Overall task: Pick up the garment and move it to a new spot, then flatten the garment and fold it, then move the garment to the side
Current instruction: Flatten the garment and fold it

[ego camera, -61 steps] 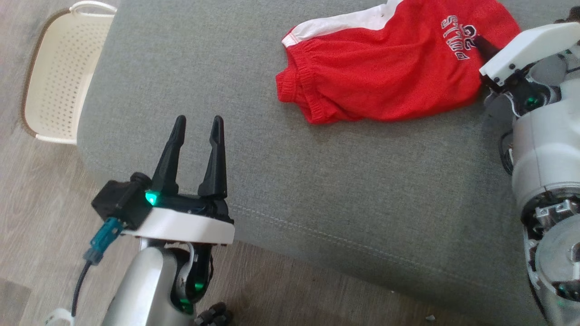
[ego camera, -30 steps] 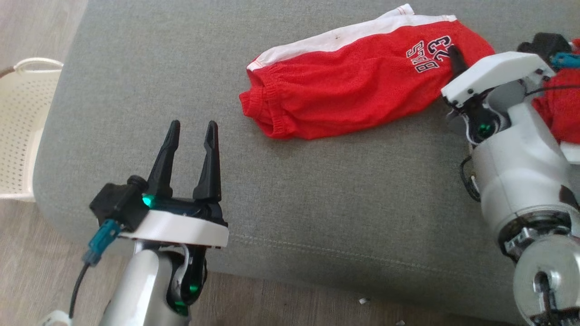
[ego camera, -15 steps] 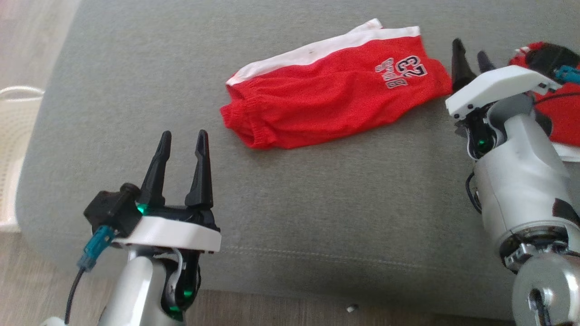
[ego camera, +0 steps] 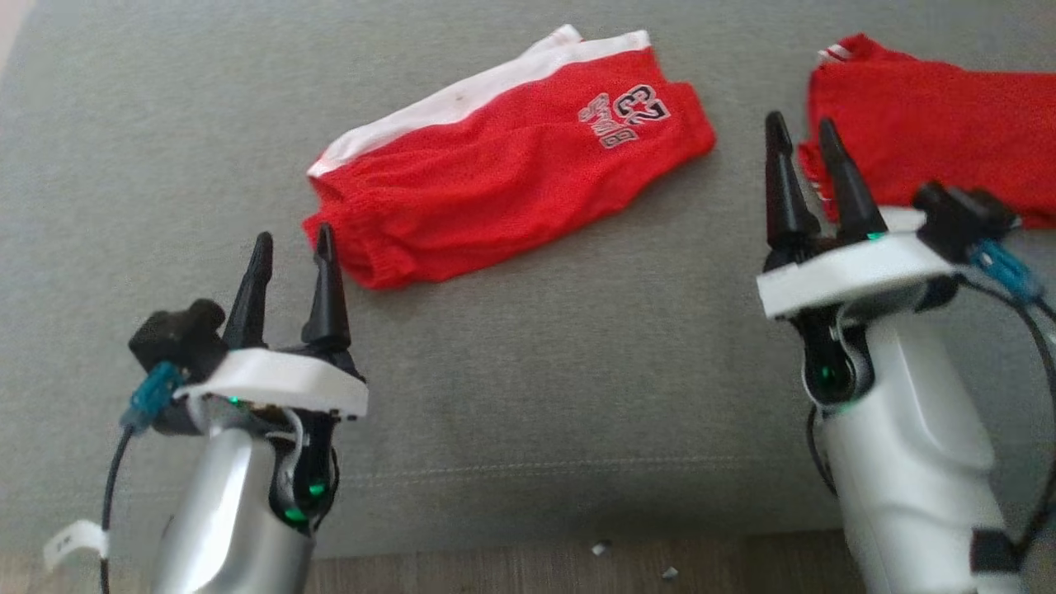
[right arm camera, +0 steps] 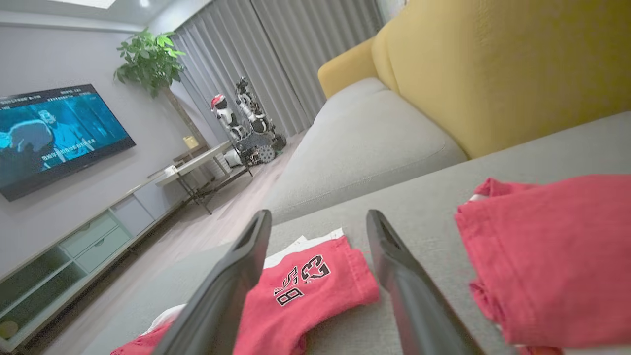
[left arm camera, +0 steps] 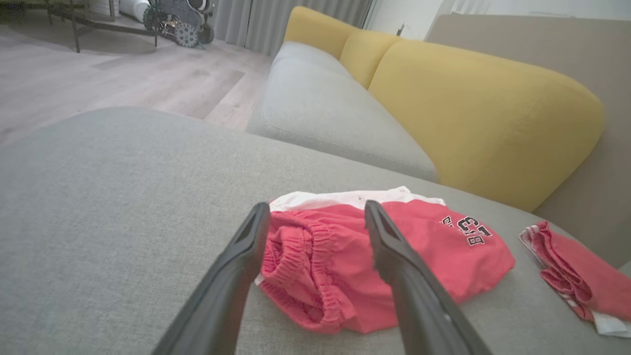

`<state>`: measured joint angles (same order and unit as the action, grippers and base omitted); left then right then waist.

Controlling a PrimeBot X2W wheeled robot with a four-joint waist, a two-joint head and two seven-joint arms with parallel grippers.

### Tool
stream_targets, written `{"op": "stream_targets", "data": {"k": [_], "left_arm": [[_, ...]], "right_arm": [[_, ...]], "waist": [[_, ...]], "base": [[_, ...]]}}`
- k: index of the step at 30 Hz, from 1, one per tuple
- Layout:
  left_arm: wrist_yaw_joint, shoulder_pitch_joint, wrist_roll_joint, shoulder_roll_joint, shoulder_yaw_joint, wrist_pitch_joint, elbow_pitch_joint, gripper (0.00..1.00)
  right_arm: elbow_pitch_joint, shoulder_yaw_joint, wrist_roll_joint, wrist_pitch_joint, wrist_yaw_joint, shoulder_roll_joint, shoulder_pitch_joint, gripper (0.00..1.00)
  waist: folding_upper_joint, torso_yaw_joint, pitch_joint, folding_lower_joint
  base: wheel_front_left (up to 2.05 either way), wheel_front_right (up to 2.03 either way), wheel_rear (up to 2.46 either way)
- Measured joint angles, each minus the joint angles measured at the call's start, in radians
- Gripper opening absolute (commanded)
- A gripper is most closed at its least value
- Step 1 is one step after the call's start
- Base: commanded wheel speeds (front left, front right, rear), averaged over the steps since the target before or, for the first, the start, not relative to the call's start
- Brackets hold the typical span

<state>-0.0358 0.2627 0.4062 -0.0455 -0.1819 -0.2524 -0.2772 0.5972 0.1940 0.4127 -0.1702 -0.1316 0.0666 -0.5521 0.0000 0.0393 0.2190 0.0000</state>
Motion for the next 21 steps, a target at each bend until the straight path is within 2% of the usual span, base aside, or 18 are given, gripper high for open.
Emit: {"op": "stream_targets", "data": {"k": [6, 12, 21], "left_arm": [[-0.009, 0.075, 0.028, -0.02, 0.018, 0.096, -0.101, 1.0], [-0.013, 0.158, 0.056, -0.036, 0.038, 0.165, -0.165, 1.0], [-0.1, 0.268, 0.063, -0.06, 0.055, 0.296, -0.32, 1.0]], "right_arm": [[-0.212, -0.007, -0.018, 0.052, 0.0, 0.0, 0.108, 1.0], [-0.318, -0.01, -0.024, 0.091, 0.0, -0.001, 0.14, 1.0], [-0.375, 0.001, -0.021, 0.099, 0.0, -0.002, 0.171, 1.0]], "waist": [[0.0, -0.053, 0.016, 0.0], [0.0, -0.081, 0.04, 0.0], [0.0, -0.108, 0.071, 0.0]], "base": [[0.0, 0.0, 0.0], [0.0, 0.0, 0.0], [0.0, 0.0, 0.0]]}}
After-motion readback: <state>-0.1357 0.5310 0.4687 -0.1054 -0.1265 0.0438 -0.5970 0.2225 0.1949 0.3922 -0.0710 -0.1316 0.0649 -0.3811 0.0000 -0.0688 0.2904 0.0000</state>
